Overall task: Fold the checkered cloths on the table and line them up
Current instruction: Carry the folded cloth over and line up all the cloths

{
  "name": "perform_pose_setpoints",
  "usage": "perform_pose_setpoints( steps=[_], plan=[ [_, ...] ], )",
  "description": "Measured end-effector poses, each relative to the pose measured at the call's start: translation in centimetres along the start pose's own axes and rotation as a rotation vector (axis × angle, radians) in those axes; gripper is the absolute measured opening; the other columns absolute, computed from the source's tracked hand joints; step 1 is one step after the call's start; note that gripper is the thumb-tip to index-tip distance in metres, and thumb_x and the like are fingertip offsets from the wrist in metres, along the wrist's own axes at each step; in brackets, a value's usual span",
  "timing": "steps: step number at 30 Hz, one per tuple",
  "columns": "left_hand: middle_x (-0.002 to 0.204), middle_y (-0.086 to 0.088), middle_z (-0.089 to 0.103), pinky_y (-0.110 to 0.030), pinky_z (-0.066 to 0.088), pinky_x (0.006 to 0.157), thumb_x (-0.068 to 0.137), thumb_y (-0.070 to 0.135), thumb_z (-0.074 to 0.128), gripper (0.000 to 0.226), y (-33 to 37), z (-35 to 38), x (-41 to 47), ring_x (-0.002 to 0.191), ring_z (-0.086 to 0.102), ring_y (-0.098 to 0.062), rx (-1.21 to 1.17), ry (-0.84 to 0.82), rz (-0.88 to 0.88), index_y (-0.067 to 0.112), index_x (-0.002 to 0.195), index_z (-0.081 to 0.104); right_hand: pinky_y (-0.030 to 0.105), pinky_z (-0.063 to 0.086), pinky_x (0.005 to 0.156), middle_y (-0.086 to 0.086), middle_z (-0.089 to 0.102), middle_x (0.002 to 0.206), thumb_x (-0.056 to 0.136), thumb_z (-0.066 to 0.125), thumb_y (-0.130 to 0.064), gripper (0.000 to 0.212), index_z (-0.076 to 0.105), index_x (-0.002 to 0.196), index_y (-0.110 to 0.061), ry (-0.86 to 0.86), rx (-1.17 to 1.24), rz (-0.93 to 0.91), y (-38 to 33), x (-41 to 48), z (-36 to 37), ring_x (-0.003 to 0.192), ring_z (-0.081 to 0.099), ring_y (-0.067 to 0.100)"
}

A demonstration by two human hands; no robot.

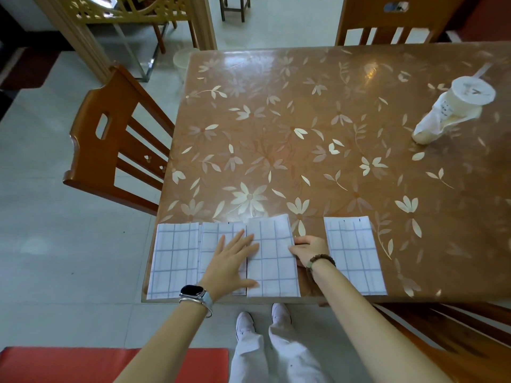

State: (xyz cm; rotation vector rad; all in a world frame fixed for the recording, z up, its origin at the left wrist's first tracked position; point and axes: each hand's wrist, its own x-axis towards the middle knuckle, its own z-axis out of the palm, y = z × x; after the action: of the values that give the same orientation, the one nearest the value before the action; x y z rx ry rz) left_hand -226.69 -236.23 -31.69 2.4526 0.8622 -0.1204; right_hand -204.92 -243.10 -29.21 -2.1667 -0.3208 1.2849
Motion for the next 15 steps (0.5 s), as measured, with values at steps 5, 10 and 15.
perform_pose_setpoints(
  steps=[5,10,15],
  plan=[
    [0.160,0.011,-0.005,-0.045,-0.019,0.117,0.068,0.066,0.073,0.110,-0.2,-0.2,0.1,0.149,-0.014,-0.012,0.134,-0.083,0.044,0.029,0.156,0.016,0.038,0.054,0.088,-0.001,0.062,0.092,0.080,0.073,-0.009,0.027,0.062,0.104,-0.015,0.080,-0.136,-0.181,0.6,-0.5,0.1,0.093,0.063,0.020],
    [0.164,0.005,-0.004,-0.047,-0.017,0.118,0.064,0.071,0.071,0.119,-0.6,0.5,0.3,0.150,-0.011,-0.015,0.189,-0.079,0.068,0.028,0.157,0.012,0.028,0.027,0.111,-0.003,0.033,0.149,0.088,0.063,-0.029,0.055,0.042,0.139,-0.024,0.059,-0.791,-0.787,1.2,-1.8,0.0,0.136,0.032,0.016],
    [0.164,0.001,-0.007,-0.046,-0.017,0.117,0.062,0.075,0.068,0.123,-0.7,0.6,0.5,0.151,-0.008,-0.018,0.252,-0.095,0.077,0.026,0.156,0.006,0.036,-0.009,0.119,0.000,-0.014,0.161,0.088,0.045,-0.064,0.093,-0.001,0.154,-0.017,-0.120,-1.215,-0.853,3.1,-0.6,0.3,0.147,-0.017,0.016]
  ],
)
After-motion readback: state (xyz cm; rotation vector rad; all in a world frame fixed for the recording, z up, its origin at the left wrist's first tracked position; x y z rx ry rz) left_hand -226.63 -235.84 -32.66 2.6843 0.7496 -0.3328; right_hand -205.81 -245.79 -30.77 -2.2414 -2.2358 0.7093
